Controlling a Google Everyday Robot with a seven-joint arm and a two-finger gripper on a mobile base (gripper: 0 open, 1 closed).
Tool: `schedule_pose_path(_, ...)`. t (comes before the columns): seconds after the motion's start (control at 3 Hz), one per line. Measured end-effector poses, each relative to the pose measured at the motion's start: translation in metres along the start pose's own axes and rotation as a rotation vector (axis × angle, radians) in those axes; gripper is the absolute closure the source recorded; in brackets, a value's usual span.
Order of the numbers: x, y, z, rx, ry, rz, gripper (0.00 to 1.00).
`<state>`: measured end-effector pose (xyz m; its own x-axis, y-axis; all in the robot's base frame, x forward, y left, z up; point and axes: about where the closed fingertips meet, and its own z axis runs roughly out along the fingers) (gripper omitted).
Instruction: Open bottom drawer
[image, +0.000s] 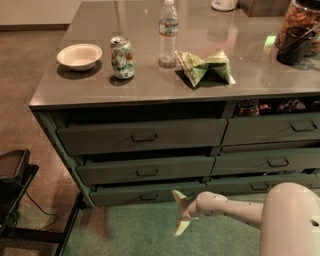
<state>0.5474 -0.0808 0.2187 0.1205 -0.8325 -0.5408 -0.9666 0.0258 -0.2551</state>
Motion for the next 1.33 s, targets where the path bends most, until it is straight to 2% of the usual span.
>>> schedule_pose_path(0.67,-0.003,-0.02,0.024,0.004,-0.021,-0.039,0.0)
schedule_pose_path(1.33,-0.002,-0.046,0.04,0.034,-0.018,-0.058,0.0)
